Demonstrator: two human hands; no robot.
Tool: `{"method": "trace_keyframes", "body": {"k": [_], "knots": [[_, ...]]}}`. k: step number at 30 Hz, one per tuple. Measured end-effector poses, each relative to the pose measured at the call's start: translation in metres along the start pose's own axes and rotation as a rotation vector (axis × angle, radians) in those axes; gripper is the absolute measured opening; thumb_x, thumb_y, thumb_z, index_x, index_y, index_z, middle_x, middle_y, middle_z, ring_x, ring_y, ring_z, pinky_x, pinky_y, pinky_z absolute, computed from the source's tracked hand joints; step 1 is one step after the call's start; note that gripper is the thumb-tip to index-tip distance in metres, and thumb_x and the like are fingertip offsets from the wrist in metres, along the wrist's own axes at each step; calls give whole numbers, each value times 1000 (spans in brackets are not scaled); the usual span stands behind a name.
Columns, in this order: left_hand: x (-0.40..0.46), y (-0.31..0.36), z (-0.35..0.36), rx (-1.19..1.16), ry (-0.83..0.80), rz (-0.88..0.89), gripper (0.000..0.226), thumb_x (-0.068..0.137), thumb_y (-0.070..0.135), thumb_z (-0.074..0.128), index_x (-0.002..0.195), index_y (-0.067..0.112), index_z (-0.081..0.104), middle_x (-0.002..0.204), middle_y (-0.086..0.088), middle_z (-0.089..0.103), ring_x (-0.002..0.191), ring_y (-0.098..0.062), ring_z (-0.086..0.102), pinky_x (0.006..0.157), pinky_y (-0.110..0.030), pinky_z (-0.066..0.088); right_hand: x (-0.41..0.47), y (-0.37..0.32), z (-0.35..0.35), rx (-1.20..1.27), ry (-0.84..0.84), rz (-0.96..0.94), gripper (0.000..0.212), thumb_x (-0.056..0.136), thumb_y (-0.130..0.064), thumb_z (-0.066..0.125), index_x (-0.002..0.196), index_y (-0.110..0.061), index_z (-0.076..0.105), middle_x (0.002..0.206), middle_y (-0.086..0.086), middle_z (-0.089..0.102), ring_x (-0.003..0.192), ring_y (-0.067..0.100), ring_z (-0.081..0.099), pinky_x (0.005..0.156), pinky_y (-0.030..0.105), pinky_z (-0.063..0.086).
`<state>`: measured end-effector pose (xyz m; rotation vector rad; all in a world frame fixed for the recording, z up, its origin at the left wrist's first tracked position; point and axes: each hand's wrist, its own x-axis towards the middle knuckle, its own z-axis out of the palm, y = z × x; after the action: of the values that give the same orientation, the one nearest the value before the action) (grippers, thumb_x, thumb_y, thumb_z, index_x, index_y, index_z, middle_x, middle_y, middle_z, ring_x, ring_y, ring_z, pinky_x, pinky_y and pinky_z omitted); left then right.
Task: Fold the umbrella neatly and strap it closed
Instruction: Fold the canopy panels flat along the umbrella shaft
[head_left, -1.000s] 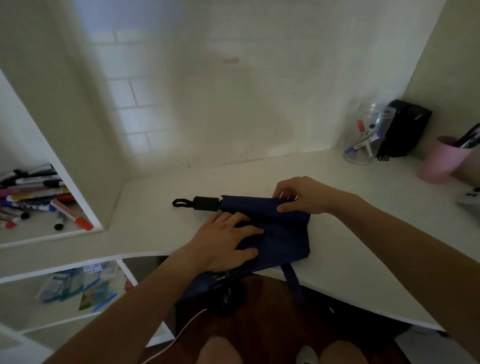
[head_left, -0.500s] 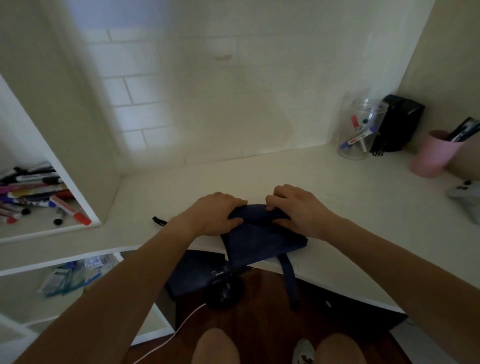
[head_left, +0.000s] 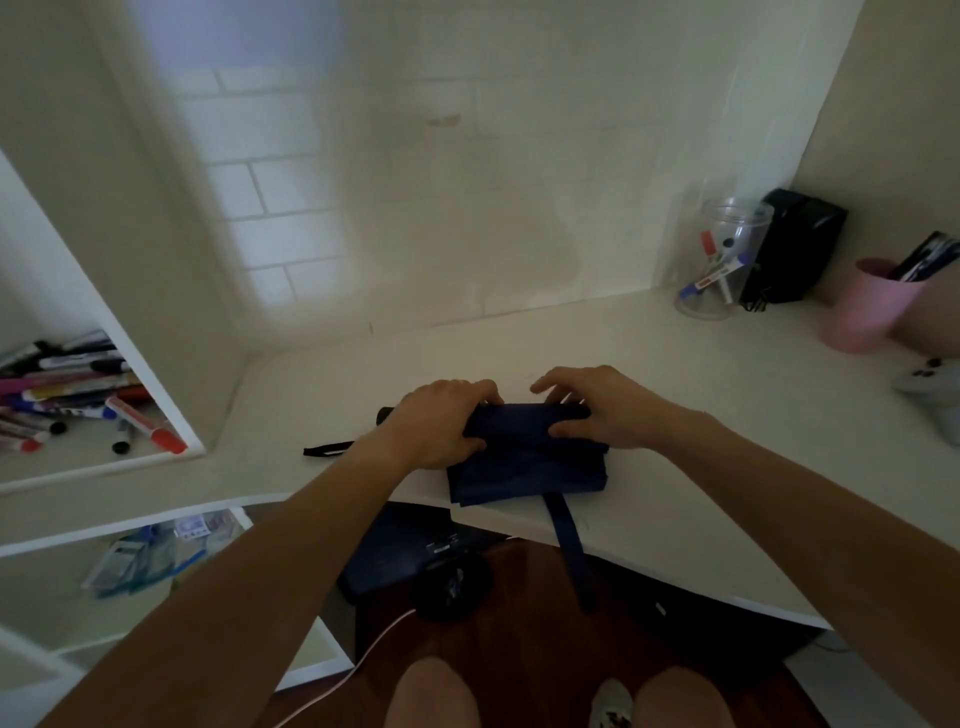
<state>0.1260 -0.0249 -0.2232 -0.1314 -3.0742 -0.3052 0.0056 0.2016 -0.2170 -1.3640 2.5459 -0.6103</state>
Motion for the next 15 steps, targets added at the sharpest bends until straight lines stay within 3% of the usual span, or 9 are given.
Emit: {"method": "trace_keyframes", "body": {"k": [2,5,9,12,15], "knots": [[0,-2,-6,-103,-54,-29,41,89,45,66,126,34,52,118,3,68,99,-19,63,88,-40,54,-2,2,5,-123,45,-53,55,88,-32,72,139,-24,52,124,-3,65,109,15,61,95,29,48],[-1,-2,-10,-175,-44,-37,32,94,39,63,122,34,51,118,1,71,96,-19,65,88,-42,55,-7,5,12,-240,126,-151,49,90,-31,68,136,-21,55,119,-1,59,104,17,57,88,29,46],[-3,6,-5,-58,59,-12,52,87,43,72,132,26,53,120,1,65,104,-19,61,89,-42,52,-16,3,18,-308,228,-247,40,81,-26,74,117,-21,57,110,-2,53,97,16,50,78,33,48],[-9,14,4,81,181,67,43,86,42,72,123,23,61,113,2,59,101,-17,57,79,-40,53,-20,5,11,-191,161,-213,38,78,-30,76,110,-26,57,108,-2,50,93,14,51,77,29,48],[-14,19,12,165,291,154,39,77,33,79,108,18,61,106,-1,57,94,-20,56,66,-37,51,-24,6,-4,32,35,-79,25,86,-32,72,109,-34,61,117,-5,57,104,11,58,91,28,48]]}}
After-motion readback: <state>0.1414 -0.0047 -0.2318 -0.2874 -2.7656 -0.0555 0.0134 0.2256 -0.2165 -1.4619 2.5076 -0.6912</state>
